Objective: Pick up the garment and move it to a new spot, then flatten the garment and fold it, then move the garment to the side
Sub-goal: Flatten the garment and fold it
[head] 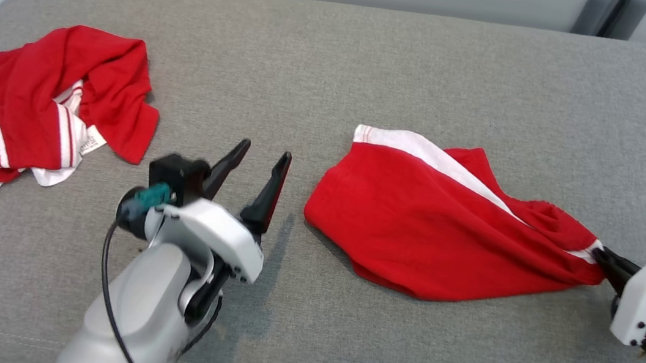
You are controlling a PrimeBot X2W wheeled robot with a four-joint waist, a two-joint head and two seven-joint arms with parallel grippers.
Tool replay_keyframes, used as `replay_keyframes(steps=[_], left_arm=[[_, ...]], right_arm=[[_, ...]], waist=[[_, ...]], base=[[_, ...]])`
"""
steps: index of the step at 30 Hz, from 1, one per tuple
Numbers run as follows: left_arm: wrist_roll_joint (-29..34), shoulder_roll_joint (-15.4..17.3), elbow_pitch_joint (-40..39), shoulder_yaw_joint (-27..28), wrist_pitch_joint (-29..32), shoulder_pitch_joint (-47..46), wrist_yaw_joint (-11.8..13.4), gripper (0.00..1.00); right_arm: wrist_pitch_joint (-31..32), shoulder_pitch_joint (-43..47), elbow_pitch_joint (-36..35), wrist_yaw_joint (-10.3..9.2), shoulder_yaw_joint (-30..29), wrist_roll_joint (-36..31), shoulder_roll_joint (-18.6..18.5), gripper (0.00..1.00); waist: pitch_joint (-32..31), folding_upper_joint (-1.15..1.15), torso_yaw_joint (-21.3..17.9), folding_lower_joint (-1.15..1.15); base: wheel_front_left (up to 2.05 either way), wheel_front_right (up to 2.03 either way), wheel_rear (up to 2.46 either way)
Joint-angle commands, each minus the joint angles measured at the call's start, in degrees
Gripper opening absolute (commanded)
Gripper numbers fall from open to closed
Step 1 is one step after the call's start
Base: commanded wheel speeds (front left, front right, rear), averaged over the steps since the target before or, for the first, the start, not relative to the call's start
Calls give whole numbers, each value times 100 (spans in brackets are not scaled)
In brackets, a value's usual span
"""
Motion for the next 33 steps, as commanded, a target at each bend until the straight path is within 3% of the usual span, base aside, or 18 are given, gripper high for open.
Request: replay_keyframes(steps=[1,14,24,33], left_arm=[[-218,90,86,82,82,-492,-28,100],[-1715,90,1415,-574,1320,-1892,-62,100],[-2927,89,1841,-734,1584,-2283,-65,100],[-3203,120,2430,-731,1459,-2530,-65,100]], right_arm=[[-143,-21,46,25,-21,-121,35,0],[-310,-541,172,25,108,-532,876,0],[-394,-778,166,25,352,-679,1164,0],[-511,-854,124,25,511,-678,1307,0]], waist=[[101,0,-98,0],[642,0,-726,0],[886,0,-1124,0],[925,0,-1291,0]], base=[[0,0,0],[0,0,0],[0,0,0],[0,0,0]])
